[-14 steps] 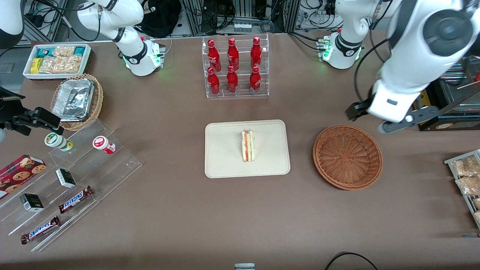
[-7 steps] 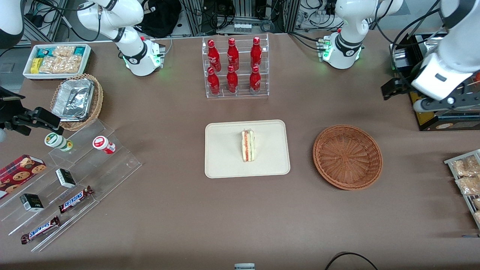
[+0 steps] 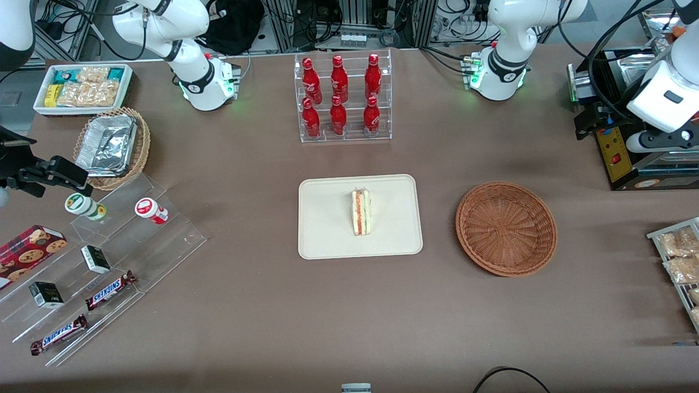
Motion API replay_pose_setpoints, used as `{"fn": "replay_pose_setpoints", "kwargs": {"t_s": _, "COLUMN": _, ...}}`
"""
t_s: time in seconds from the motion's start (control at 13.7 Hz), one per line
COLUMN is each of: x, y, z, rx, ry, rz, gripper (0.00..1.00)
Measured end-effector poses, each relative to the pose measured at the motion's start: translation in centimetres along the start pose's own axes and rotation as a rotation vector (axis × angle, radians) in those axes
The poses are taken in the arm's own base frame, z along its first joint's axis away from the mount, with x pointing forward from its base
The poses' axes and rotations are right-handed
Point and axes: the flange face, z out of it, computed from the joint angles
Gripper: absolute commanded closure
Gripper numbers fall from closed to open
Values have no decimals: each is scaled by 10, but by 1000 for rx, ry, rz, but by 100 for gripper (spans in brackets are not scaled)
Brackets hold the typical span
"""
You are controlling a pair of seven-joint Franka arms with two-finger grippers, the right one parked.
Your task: Place sandwich from basket to tray
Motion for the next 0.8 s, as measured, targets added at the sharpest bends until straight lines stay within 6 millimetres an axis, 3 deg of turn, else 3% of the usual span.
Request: {"fn": "replay_pose_setpoints", "kwargs": {"t_s": 0.8, "x": 35, "y": -4, "z": -2, "rx": -21, "ry": 49, "rz": -7, "gripper": 0}}
